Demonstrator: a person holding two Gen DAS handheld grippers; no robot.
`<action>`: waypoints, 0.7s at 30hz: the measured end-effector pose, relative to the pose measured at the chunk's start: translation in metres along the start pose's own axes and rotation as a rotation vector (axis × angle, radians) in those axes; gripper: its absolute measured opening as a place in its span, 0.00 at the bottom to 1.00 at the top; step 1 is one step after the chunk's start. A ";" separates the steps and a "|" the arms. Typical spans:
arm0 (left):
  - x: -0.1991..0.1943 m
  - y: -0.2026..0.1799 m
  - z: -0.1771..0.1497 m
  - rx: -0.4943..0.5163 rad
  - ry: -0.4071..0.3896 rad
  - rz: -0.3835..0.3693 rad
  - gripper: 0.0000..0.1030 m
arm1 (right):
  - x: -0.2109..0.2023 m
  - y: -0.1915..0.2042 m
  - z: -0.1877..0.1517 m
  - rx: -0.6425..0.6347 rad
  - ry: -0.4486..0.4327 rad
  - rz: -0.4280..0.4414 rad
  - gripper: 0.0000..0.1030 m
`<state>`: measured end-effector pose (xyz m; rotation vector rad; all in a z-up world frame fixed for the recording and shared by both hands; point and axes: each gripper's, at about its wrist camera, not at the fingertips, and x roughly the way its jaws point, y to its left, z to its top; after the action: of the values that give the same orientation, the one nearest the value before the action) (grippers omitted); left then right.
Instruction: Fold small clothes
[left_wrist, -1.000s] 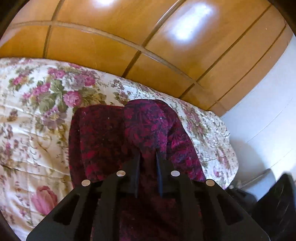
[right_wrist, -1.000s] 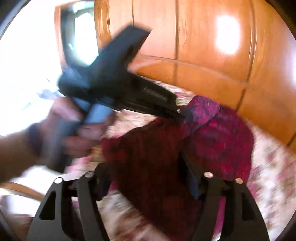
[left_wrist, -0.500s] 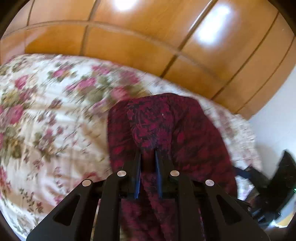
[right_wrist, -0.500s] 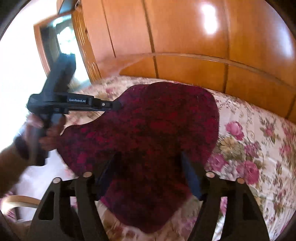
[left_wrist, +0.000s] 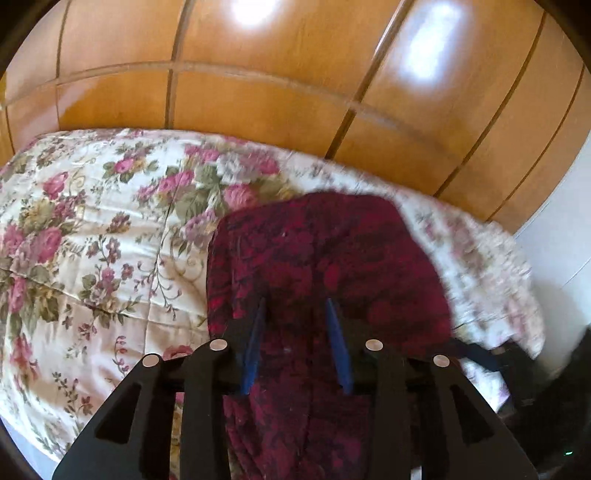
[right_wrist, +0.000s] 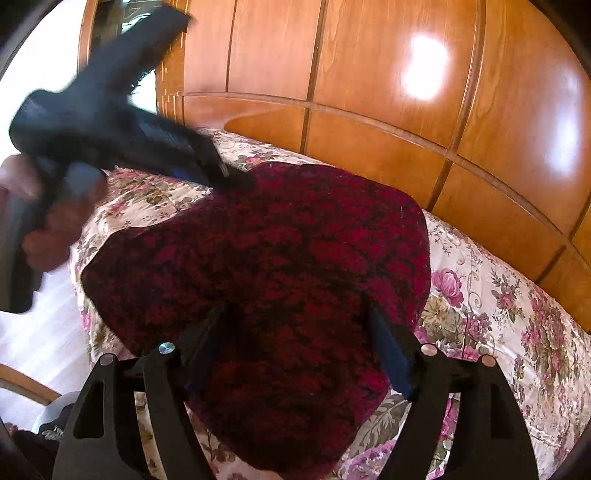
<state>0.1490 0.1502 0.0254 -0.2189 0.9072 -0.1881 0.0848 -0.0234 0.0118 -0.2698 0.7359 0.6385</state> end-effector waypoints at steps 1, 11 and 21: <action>0.002 0.000 -0.003 0.009 -0.003 0.009 0.32 | -0.004 -0.006 0.001 0.018 0.006 0.041 0.74; 0.001 0.006 -0.022 0.006 -0.065 0.029 0.31 | 0.017 -0.090 0.063 0.260 0.024 0.100 0.71; 0.012 0.027 -0.036 -0.077 -0.087 0.026 0.31 | 0.143 -0.076 0.093 0.173 0.296 0.088 0.75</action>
<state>0.1293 0.1690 -0.0124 -0.2844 0.8309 -0.1185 0.2632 0.0215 -0.0197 -0.1745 1.0863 0.6201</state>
